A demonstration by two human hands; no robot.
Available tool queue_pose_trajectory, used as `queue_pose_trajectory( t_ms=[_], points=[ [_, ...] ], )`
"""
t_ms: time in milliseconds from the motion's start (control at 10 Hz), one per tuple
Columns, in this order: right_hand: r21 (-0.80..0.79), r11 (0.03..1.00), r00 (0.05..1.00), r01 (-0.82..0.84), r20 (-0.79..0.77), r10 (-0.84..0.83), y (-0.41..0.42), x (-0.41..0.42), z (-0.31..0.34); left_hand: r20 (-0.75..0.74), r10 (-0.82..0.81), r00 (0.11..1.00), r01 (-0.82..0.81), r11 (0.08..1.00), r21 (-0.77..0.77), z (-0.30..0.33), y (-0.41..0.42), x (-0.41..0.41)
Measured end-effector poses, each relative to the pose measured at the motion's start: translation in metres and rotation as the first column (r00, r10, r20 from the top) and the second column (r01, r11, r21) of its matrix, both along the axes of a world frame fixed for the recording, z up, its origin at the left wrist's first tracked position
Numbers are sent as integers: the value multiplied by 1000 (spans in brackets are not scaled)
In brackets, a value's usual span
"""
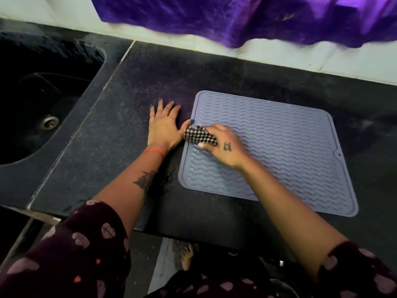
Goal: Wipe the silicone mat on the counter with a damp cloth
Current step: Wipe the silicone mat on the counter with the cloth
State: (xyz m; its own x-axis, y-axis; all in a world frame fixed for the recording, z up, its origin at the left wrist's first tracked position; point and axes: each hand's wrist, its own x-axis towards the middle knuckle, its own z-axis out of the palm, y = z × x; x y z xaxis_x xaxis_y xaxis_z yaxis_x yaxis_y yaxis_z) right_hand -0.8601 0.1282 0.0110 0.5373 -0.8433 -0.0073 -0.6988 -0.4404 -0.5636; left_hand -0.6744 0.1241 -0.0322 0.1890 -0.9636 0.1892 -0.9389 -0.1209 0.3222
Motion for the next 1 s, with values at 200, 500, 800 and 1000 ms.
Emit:
queue_pose_trajectory(
  t_ms=[200,500,800,1000],
  points=[
    [7,987,986,-158,-60,158,18,-2,-2,-7,7,1000,-7,1000,-19,-2,-2,0],
    [389,889,967,-244,173,189,33,-31,19,-2,5,1000,-5,1000,-11,-1,0,0],
    [-112,993,981,46,-183,-66,8,-3,-2,5,0,1000,0,1000,-1,0,0,0],
    [-224,974,966,-25,-257,-35,21,-3,-8,-1,-3,1000,3,1000,2,-1,-1,0]
  ],
)
